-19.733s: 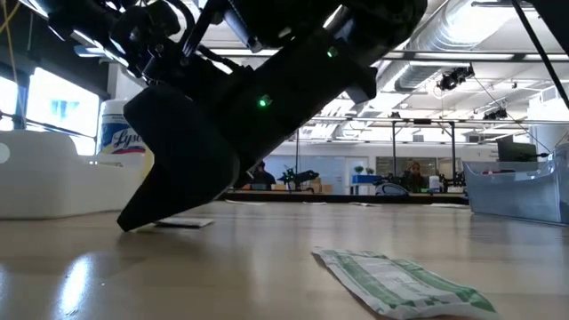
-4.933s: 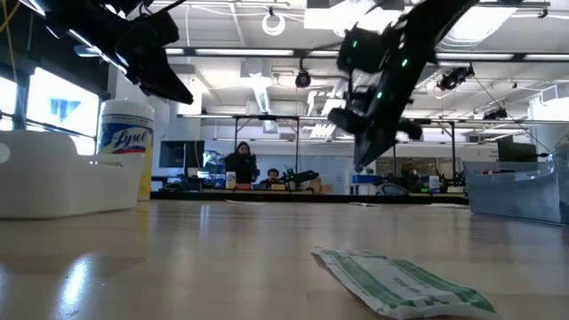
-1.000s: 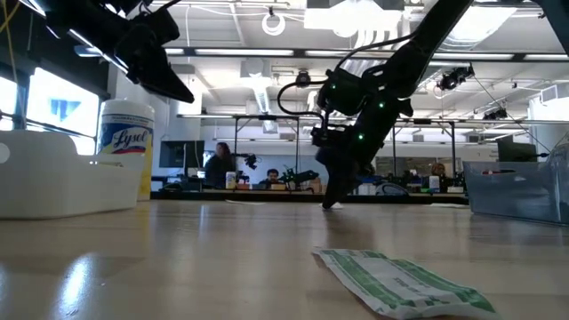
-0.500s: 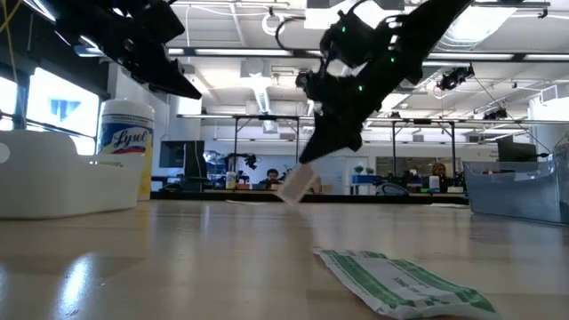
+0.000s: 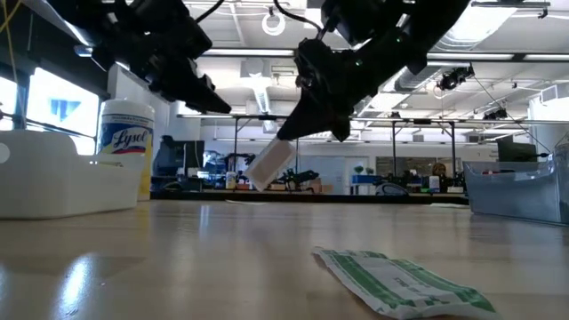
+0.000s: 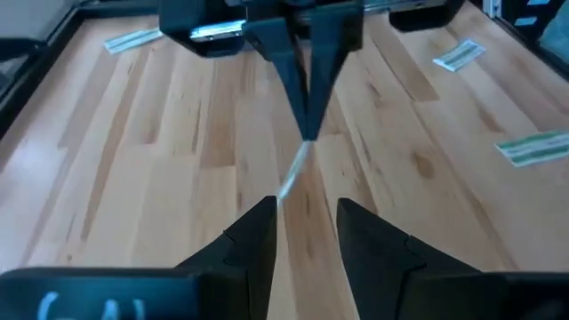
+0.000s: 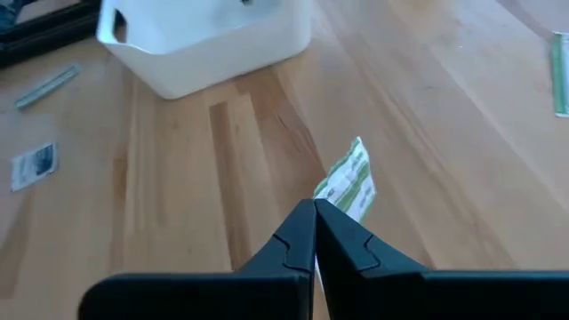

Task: Pick & Place First Aid Supplies
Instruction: Put the green bandage into the white bin

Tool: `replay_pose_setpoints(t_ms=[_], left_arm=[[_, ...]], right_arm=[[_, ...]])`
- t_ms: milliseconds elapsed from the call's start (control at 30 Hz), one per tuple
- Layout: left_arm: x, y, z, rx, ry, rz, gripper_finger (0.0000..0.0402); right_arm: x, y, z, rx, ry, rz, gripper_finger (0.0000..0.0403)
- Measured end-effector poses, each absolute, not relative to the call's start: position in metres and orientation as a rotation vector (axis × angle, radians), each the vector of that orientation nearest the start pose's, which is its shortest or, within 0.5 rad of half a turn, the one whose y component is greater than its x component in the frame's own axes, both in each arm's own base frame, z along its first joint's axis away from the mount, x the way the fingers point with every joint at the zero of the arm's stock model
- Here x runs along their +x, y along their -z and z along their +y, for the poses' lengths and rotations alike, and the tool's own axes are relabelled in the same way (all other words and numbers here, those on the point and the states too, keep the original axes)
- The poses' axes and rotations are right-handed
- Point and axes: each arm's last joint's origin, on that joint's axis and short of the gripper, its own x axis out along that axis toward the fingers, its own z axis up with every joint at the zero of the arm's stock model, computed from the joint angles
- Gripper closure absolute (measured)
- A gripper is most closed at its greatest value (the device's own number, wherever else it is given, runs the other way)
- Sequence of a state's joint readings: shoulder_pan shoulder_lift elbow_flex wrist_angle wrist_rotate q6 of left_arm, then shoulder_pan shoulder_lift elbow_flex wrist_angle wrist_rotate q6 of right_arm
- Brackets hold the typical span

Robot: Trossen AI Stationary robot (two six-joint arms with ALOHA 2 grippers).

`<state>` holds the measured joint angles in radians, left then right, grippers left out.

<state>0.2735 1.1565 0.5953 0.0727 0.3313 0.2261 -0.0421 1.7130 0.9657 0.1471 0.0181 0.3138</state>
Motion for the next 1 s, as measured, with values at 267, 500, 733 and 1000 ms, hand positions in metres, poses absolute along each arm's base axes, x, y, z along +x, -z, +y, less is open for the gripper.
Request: replay_pose_setpoints(t_ms=[267,500,733,1000], left_arm=[[0.256,-0.206,0.034,0.227,0.202,0.411,0.0283],[0.266,-0.197,0.033,0.308,0.044,0.44,0.0227],[0.273,-0.191,0.031,0.28,0.156,0.4,0.0186],[0.276,-0.184,0.034,0.303,0.083,0.429,0.0203]], right_arm=[[0.36,-0.191,-0.013,0.268,0.093,0.554,0.0402],[0.36,-0.191,-0.013,0.269,0.069,0.556,0.0403],[0.362,-0.195,-0.013,0.25,0.06,0.518,0.0403],[0.364,-0.199,-0.013,0.234,0.035,0.47,0.0403]])
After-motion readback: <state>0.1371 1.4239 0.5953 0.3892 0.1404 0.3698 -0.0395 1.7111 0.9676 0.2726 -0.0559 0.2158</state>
